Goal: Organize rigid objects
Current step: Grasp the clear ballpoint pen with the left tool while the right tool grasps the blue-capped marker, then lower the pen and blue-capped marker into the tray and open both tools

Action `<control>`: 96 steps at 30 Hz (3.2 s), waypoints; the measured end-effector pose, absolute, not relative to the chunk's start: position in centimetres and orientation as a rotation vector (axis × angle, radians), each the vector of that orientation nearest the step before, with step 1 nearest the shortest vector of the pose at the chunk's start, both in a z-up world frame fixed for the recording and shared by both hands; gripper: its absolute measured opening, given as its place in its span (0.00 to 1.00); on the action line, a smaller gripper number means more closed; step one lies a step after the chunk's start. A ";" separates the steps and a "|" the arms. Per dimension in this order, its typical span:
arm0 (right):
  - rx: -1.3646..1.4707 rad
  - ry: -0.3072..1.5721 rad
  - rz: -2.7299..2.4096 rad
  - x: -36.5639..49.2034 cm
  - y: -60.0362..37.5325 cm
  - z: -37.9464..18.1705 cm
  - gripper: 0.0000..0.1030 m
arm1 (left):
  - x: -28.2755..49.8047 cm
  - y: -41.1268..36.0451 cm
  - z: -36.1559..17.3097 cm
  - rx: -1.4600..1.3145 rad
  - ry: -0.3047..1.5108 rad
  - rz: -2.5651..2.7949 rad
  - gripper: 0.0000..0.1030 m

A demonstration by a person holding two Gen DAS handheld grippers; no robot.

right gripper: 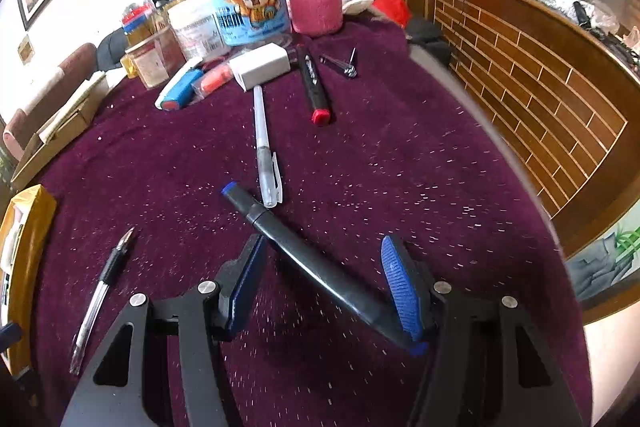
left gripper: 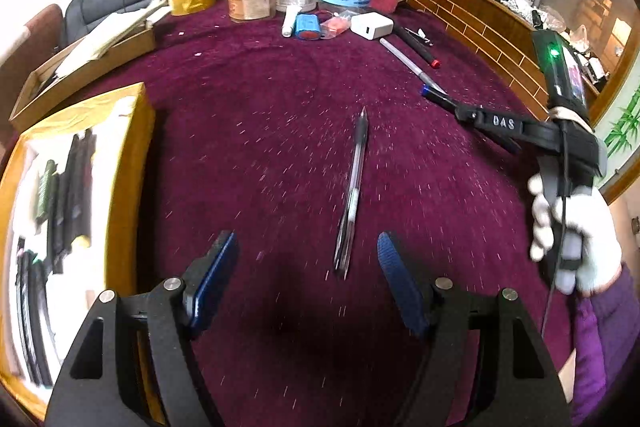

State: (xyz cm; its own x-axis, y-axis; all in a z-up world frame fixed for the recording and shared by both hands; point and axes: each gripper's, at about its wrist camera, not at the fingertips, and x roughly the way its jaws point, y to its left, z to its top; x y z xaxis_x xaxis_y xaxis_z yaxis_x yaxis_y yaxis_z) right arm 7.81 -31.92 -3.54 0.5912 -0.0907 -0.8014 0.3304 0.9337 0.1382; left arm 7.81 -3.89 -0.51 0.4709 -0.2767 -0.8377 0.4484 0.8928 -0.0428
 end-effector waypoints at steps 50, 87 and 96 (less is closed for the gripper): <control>0.329 0.873 0.114 1.5 -14.9 3.6 0.13 | 3.7 9.9 5.6 -0.145 0.772 -0.569 0.06; 0.184 0.958 0.216 6.3 6.3 0.6 0.17 | 4.3 22.9 2.2 -0.096 0.738 -0.040 0.66; 0.227 0.935 0.213 5.0 5.1 1.2 0.22 | 3.3 21.8 3.6 -0.040 0.695 -0.036 0.71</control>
State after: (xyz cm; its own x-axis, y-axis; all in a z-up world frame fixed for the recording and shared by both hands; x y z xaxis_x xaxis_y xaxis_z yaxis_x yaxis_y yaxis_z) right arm 5.01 5.15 1.20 0.5762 0.2781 -0.7686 -0.0827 0.9554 0.2836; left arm 3.25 21.85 3.56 0.7677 -0.0465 -0.6392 0.0197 0.9986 -0.0489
